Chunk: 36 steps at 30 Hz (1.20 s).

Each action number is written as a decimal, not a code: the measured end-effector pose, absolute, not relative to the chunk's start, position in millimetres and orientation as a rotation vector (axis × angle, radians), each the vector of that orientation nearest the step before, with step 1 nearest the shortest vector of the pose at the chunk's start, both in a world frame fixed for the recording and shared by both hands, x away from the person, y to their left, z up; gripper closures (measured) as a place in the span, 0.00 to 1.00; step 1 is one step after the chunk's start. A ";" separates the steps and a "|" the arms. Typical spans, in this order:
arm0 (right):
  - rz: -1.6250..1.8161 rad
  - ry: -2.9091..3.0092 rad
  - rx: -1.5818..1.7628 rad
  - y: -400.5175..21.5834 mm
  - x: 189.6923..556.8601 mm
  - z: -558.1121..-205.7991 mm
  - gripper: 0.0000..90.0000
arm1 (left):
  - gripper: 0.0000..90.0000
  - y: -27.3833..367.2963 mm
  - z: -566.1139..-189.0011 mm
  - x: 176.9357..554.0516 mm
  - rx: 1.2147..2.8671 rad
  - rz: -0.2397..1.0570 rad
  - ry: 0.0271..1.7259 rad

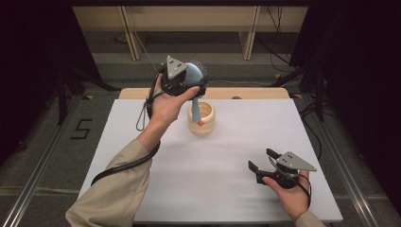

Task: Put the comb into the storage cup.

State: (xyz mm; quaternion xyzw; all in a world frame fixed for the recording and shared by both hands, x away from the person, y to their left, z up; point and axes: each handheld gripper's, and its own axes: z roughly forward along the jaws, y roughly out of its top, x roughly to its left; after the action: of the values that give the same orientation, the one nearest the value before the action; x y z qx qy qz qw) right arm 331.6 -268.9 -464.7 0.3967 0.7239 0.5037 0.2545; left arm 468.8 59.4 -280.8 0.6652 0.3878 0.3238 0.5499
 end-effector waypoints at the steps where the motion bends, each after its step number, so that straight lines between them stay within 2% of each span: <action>1: 1.371 1.965 1.078 -268.7 331.6 -464.9 0.18 | 0.22 59.3 -280.7 469.4 1.573 0.767 0.919; 36: 1.379 1.963 1.081 -268.7 332.3 -465.6 0.18 | 0.22 51.7 -278.2 489.5 1.570 0.775 0.921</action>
State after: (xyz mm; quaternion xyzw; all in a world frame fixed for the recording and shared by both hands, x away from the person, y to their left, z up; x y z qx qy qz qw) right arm 332.3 -268.7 -465.6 0.3976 0.7219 0.5070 0.2525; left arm 489.5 51.7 -278.2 0.6631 0.3889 0.3273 0.5495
